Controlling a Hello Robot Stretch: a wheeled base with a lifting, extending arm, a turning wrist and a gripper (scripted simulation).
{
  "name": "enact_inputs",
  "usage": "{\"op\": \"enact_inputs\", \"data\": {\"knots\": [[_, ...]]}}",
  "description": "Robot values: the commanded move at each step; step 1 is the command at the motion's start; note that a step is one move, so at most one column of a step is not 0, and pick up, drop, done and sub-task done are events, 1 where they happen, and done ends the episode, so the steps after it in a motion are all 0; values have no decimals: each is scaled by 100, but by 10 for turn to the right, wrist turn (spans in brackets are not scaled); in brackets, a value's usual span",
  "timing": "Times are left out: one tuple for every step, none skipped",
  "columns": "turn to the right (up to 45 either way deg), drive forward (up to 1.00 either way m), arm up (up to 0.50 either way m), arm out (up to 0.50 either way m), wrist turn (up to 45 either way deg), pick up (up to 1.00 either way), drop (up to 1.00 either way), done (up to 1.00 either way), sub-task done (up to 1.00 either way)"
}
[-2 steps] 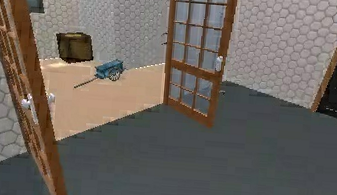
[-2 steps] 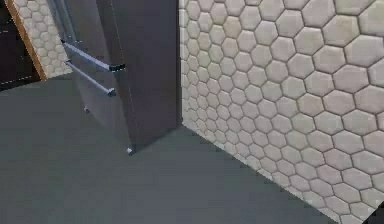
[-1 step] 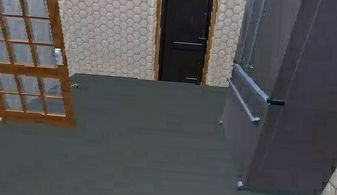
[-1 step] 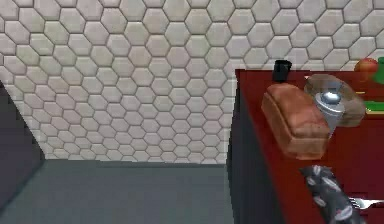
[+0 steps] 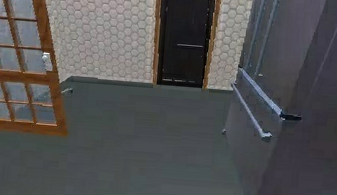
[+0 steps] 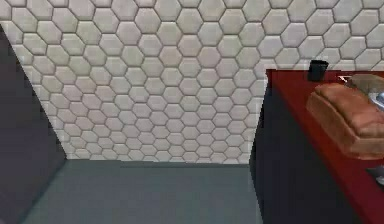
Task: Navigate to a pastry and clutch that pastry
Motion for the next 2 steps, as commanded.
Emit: {"op": "enact_inputs", "data": {"knots": [[-450,0,0,0,0,0,0,0,0],[-360,0,0,0,0,0,0,0,0]]}}
